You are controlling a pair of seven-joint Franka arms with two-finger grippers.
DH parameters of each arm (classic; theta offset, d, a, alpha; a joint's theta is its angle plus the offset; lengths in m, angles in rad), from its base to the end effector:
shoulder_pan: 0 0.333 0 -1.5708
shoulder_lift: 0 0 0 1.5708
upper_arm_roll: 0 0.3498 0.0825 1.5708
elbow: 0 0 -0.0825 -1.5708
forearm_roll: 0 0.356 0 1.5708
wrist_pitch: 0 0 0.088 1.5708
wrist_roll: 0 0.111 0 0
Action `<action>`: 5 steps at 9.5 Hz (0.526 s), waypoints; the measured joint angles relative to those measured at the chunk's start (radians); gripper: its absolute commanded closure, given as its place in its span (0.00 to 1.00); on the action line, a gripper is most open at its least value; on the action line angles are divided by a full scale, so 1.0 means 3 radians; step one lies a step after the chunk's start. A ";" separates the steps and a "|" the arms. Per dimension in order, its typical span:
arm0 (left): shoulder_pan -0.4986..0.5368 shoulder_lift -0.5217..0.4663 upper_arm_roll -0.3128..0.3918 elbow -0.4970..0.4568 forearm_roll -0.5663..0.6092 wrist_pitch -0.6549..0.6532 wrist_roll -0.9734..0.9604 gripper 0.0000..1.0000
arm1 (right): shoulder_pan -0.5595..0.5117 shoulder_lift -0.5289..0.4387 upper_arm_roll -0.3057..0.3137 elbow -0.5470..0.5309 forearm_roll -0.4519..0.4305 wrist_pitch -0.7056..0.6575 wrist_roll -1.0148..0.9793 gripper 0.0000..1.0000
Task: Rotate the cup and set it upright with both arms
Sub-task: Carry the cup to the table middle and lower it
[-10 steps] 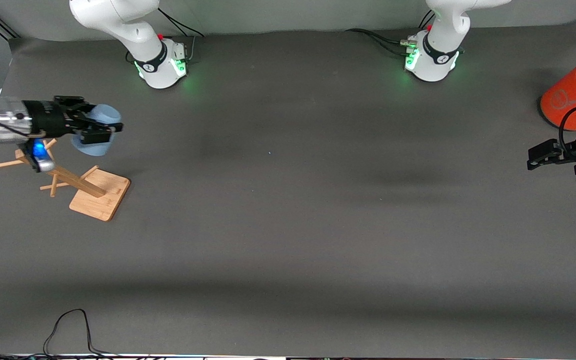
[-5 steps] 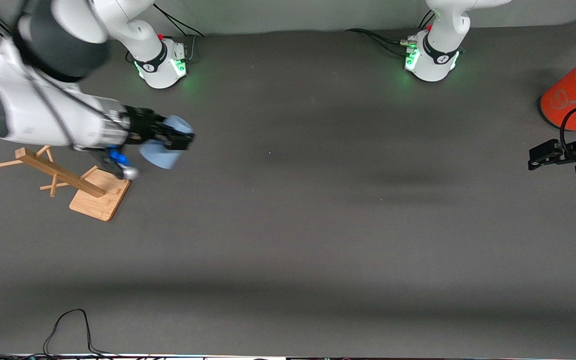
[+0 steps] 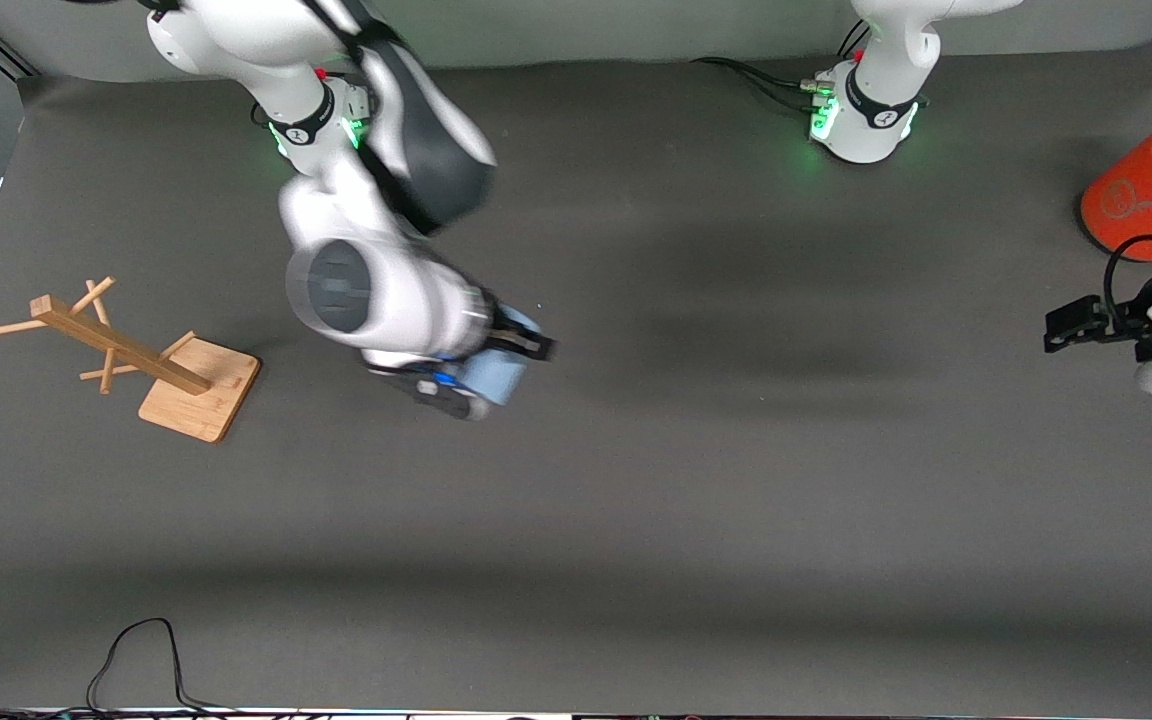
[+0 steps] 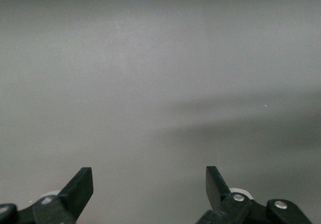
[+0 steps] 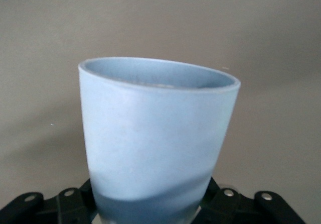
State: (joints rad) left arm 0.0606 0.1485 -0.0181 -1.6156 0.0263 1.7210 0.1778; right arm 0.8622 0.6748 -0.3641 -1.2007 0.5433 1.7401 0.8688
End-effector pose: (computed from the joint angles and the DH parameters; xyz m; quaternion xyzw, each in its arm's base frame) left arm 0.5810 0.0280 0.5647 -0.9973 0.0698 0.0227 0.0092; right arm 0.5665 0.4509 0.4277 -0.9652 0.2084 0.1326 0.0865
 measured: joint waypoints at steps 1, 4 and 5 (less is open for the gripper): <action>0.0001 0.0042 0.0001 0.0000 0.0000 0.0027 0.0000 0.00 | 0.0072 0.0204 0.0117 0.0056 -0.0008 0.0280 -0.0110 0.76; 0.0003 0.0057 0.0003 0.0001 0.0000 0.0034 0.0000 0.00 | 0.0371 0.0711 0.0283 0.0221 -0.0643 0.0724 -0.0699 0.76; 0.0004 0.0057 0.0003 -0.0002 -0.0001 0.0033 0.0000 0.00 | 0.0501 0.0912 0.0288 0.0322 -0.0970 0.0781 -0.0898 0.76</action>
State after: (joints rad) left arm 0.0618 0.1657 -0.0172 -1.6162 0.0261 1.7309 0.1778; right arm 1.0123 0.9485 -0.2778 -1.1042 0.2524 1.9744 0.5995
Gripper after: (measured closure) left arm 0.000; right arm 0.286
